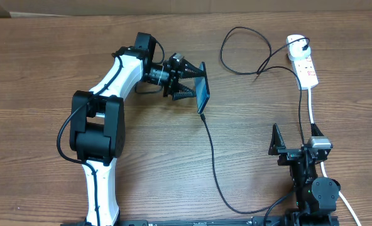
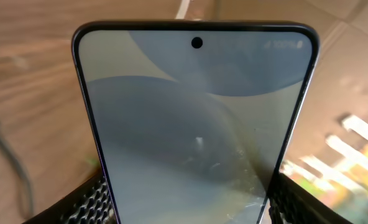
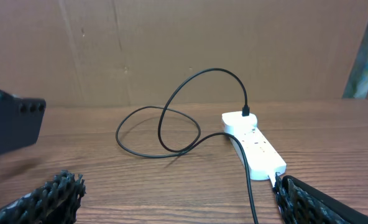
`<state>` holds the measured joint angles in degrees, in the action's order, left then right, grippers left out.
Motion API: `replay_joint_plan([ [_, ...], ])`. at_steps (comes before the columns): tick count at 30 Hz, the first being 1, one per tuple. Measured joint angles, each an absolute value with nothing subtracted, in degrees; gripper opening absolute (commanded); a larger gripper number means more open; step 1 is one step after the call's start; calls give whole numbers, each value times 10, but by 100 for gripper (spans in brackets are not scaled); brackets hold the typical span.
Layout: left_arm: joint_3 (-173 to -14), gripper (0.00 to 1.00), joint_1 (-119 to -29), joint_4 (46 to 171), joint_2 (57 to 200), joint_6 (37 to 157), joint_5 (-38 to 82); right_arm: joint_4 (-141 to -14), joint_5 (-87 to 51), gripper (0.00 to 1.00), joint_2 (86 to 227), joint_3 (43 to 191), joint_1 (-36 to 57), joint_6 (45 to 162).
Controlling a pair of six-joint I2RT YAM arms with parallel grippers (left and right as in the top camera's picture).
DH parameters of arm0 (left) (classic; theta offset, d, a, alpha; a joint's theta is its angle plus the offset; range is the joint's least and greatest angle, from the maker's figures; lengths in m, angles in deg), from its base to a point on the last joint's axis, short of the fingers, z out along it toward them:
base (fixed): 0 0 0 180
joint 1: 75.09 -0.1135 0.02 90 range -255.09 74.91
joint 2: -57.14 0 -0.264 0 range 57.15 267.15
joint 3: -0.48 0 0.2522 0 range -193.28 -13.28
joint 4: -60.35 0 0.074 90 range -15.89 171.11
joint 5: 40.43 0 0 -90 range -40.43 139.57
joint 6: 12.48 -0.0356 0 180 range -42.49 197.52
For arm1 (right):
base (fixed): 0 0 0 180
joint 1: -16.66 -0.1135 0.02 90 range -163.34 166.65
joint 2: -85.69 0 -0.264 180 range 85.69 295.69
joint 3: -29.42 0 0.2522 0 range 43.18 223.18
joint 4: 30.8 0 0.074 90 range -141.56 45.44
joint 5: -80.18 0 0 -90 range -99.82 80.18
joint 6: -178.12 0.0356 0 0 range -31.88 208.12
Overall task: Plug charger to phone and switch on socket
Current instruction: 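Lift the phone with the left gripper and tilt it upright, then move the right gripper toward the phone held by the left gripper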
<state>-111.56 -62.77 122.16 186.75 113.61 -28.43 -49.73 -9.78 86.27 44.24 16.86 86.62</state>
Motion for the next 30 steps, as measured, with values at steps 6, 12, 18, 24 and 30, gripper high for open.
replay_joint_plan([
  [6,-1116,57,-628,1212,1867,1143,-354,-497,-98,100,863,442,169,866],
  [12,-1116,58,-628,1212,1867,1227,-371,-497,-98,100,863,442,169,866],
  [18,-1116,57,-628,1212,1867,1293,-373,-497,-98,100,863,442,169,866],
  [24,-1116,57,-630,1212,1867,1312,-375,-497,-98,100,863,442,169,866],
  [30,-1116,56,-639,1212,1867,1314,-375,-497,-98,100,863,442,169,866],
])
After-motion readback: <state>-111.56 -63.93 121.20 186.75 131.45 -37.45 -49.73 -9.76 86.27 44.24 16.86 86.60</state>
